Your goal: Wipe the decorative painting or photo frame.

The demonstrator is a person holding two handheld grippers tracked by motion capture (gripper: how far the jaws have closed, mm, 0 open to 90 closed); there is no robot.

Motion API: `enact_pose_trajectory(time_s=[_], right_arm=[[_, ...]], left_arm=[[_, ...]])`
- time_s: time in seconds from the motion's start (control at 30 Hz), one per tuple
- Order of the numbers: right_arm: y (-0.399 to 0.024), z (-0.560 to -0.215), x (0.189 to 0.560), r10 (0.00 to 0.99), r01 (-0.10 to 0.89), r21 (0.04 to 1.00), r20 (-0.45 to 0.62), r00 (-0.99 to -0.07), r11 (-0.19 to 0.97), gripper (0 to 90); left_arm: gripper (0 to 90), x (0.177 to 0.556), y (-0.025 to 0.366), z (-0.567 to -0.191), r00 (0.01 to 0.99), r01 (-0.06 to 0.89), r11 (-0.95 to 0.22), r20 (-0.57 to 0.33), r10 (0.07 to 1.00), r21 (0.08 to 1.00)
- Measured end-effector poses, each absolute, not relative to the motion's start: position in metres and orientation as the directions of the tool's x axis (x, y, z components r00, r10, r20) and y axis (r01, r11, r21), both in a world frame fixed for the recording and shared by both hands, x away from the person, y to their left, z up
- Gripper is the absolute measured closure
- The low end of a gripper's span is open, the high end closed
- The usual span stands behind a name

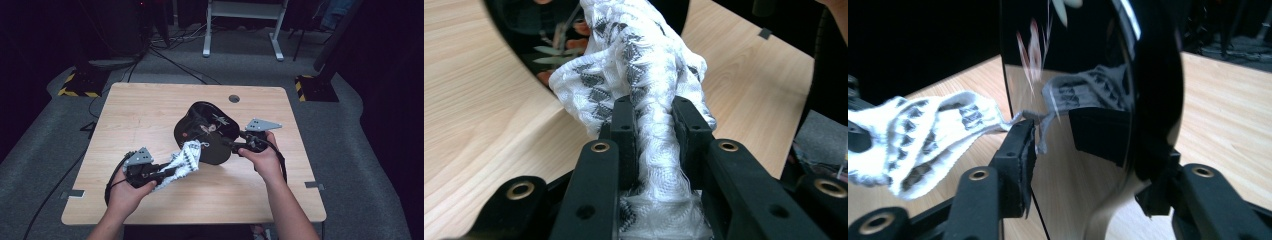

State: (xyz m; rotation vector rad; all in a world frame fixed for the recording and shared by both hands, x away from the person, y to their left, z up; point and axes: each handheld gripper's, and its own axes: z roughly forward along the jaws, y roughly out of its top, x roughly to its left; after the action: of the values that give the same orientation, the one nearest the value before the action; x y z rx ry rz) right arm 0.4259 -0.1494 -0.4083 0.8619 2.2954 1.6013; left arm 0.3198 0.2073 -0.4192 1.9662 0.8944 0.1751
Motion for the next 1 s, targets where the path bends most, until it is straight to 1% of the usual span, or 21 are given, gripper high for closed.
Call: enact_pose_trajectory(time_s=[0.07, 0.1, 0.13, 0.3, 0.4, 0.43, 0.53, 0.67, 0.9, 1.0], right_arm=[[-0.148, -0.41, 0.428, 0.561, 0.339, 0.906, 0.148, -0.814, 0.252, 52.7], [-0.148, -0.41, 0.428, 0.558, 0.33, 0.908, 0.14, -0.818, 0.257, 54.9], [-0.148, -0.41, 0.428, 0.558, 0.33, 0.908, 0.14, -0.818, 0.257, 54.9], [-0.15, -0.41, 0.431, 0.501, 0.333, 0.906, 0.168, -0.849, 0.261, 71.6], [-0.153, -0.411, 0.433, 0.444, 0.355, 0.9, 0.217, -0.869, 0.255, 78.9], [-0.153, -0.411, 0.433, 0.425, 0.362, 0.897, 0.233, -0.874, 0.253, 79.6], [-0.152, -0.409, 0.43, 0.427, 0.346, 0.898, 0.21, -0.88, 0.271, 80.5], [-0.151, -0.408, 0.428, 0.425, 0.346, 0.895, 0.207, -0.881, 0.283, 80.6], [-0.152, -0.406, 0.42, 0.394, 0.351, 0.888, 0.22, -0.892, 0.298, 80.6], [-0.151, -0.405, 0.416, 0.386, 0.344, 0.888, 0.215, -0.897, 0.305, 80.7]], left_arm=[[75.3, 0.321, 0.216, -0.418, 0.711, 0.525, -0.284, -0.23, 0.664, 0.803], [75.2, 0.321, 0.219, -0.417, 0.706, 0.529, -0.276, -0.235, 0.668, 0.803], [75.2, 0.321, 0.219, -0.417, 0.706, 0.529, -0.276, -0.235, 0.668, 0.803], [75.2, 0.322, 0.234, -0.415, 0.674, 0.539, -0.239, -0.244, 0.697, 0.808], [75.0, 0.323, 0.239, -0.416, 0.661, 0.54, -0.231, -0.239, 0.711, 0.809], [75.0, 0.323, 0.24, -0.416, 0.658, 0.543, -0.228, -0.24, 0.714, 0.808], [74.9, 0.324, 0.24, -0.415, 0.654, 0.538, -0.217, -0.241, 0.717, 0.815], [75.0, 0.324, 0.242, -0.411, 0.653, 0.522, -0.218, -0.222, 0.725, 0.824], [75.0, 0.331, 0.257, -0.412, 0.584, 0.536, -0.2, -0.189, 0.79, 0.82], [75.1, 0.334, 0.26, -0.414, 0.564, 0.544, -0.187, -0.192, 0.803, 0.818]])
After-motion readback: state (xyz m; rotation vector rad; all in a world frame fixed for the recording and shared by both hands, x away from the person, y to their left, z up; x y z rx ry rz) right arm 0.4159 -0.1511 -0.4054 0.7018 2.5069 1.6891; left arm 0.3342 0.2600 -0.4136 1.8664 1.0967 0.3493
